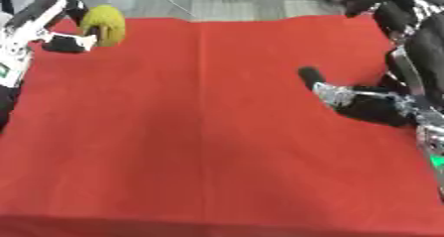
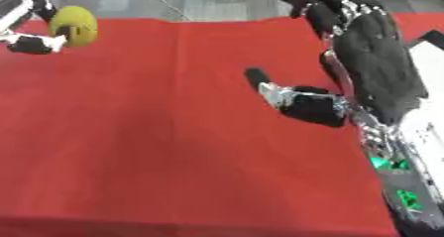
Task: Pick up the objects with one hand, pass them to the other hand, and then place them into the box on the other side of the table.
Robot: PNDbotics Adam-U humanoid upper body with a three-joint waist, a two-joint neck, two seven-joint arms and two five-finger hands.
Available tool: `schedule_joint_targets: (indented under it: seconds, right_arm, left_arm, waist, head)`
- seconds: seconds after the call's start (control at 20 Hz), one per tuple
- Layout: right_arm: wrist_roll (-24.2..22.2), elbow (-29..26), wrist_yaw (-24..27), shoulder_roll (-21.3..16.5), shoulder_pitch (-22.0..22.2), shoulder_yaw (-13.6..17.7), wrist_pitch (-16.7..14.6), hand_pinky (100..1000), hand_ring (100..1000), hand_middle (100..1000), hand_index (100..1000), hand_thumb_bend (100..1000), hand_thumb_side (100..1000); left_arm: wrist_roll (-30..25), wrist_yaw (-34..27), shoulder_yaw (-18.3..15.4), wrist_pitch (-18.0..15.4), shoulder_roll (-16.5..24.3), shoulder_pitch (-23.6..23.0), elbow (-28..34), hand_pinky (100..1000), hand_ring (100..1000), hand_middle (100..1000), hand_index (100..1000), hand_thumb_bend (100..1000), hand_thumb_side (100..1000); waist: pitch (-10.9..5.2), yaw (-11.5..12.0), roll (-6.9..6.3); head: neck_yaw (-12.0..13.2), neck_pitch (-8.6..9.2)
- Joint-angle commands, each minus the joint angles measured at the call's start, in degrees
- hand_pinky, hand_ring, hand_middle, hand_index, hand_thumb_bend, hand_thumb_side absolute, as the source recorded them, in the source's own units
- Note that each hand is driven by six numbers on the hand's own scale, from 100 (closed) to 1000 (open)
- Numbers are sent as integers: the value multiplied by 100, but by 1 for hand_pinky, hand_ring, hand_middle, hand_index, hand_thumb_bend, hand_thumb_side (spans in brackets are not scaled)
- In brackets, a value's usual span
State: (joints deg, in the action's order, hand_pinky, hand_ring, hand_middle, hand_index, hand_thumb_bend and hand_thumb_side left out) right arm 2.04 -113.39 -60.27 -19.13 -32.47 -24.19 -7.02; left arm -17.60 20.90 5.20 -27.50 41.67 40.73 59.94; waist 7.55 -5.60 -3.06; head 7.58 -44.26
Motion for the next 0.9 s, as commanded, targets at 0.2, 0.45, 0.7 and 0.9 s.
schedule_joint_targets:
  seconds: [0.2,0.45,0.7,0.9]
  right_arm:
    - [-420,-120,545,-108,-376,-307,-239,741,779,616,867,509,517]
    - [-974,-120,765,3,-534,-472,-293,778,820,688,876,591,485]
    - [-1646,-120,697,77,-536,-533,-314,809,847,749,895,575,479]
    - [-2133,-120,543,119,-505,-542,-207,832,865,797,909,559,461]
  left_arm:
    - [-1482,-1865,839,272,228,-63,1648,678,487,439,503,100,184]
    - [-2125,-2498,1399,743,-91,117,2381,678,493,447,509,100,232]
    - [-2274,-2888,1721,1235,-353,365,2720,679,495,449,509,100,274]
    - [-2433,-3110,1824,1495,-477,452,2932,680,498,452,512,100,285]
  waist:
    - [-216,115,-19]
    - [-235,195,-12]
    - [-240,245,-11]
    - [-250,270,-29]
  head:
    - [-277,15]
    - [-396,15]
    - [-455,15]
    - [-487,15]
